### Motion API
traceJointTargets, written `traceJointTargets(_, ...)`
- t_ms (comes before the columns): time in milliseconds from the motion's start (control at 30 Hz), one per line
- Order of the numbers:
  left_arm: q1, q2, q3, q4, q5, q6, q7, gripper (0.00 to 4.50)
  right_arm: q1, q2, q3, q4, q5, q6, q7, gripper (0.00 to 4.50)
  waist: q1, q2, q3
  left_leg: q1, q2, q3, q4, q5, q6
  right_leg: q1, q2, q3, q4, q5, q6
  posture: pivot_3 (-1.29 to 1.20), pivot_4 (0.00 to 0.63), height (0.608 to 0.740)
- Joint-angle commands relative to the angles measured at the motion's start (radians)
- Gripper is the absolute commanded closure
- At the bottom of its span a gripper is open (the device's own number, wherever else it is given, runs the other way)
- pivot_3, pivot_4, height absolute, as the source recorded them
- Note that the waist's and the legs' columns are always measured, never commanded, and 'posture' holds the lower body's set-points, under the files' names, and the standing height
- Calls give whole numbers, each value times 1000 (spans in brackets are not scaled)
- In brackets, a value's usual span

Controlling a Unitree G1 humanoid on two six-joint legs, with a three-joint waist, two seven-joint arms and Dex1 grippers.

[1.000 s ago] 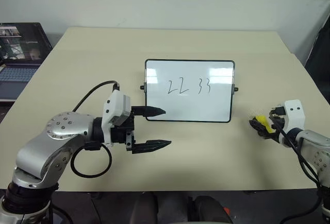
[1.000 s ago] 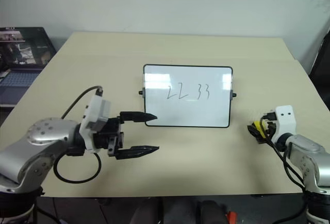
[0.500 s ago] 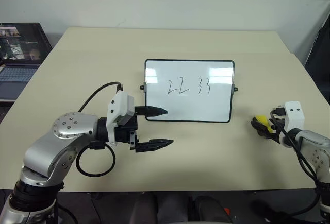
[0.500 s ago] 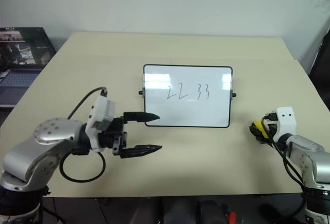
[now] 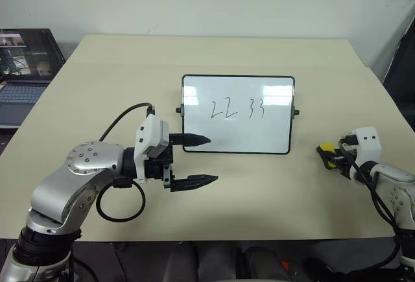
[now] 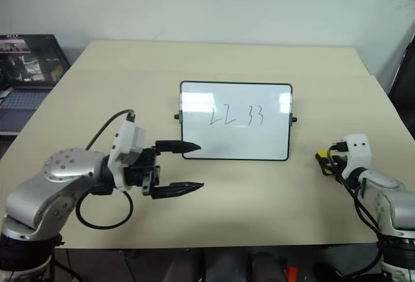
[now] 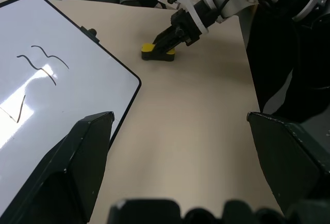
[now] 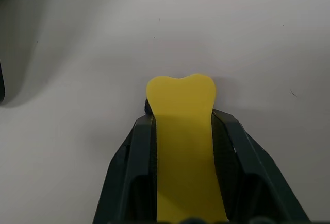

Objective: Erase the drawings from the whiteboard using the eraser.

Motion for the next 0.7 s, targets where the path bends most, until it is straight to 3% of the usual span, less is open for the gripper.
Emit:
traceJointTargets(33, 3, 1, 6, -29, 5, -17, 5, 0, -11, 4, -29, -40, 7, -7, -1, 3378, 0, 0, 0, 0, 0, 0, 0, 0, 0, 0, 0, 0, 0, 0, 0, 0, 150, 740)
traceJointTargets(400, 87, -101, 167, 68, 109, -49, 292, 0, 9, 38, -179, -361, 132, 23, -21, 3380, 1, 2, 2, -1, 0, -1, 0, 0, 0, 0, 0, 0, 0, 0, 0, 0, 150, 740)
traceJointTargets(700, 92, -97, 206, 146, 179, -84, 344, 0, -110, 69, -34, -486, 211, -60, 43, 3380, -3, 2, 2, -1, 1, -2, 0, 0, 0, -1, 0, 0, 1, 0, 0, 0, 150, 740)
